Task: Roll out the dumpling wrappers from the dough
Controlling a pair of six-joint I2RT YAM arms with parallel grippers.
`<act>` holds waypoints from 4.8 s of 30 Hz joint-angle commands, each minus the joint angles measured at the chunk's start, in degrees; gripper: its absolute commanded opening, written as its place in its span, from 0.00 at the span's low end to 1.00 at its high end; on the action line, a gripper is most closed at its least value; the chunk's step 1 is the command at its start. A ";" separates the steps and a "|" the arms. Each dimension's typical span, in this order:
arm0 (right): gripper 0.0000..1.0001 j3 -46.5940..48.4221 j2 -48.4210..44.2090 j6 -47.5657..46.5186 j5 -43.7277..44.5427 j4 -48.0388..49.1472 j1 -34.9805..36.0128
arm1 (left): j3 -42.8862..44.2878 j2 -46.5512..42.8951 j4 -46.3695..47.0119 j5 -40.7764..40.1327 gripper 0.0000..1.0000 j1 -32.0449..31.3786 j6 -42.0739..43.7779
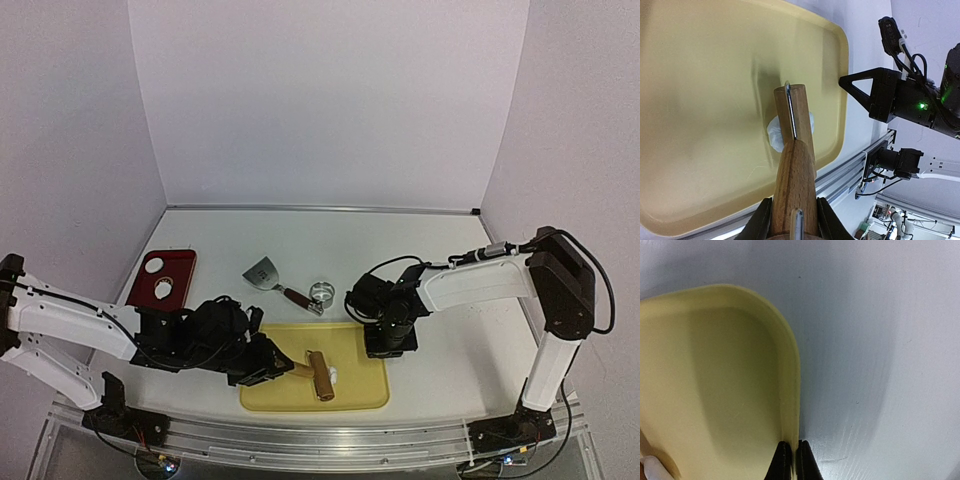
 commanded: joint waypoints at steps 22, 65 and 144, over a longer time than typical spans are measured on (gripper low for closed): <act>0.00 -2.33 3.36 -0.96 -0.87 2.45 0.98 | -2.42 3.74 -12.71 -0.13 0.00 0.05 -1.04; 0.00 -2.45 2.99 -1.23 -0.67 2.52 1.06 | 0.33 11.45 -8.54 1.36 0.00 0.03 0.67; 0.00 -1.43 3.57 -1.62 -0.42 2.52 1.00 | -5.88 3.72 -22.91 5.54 0.00 0.00 -2.29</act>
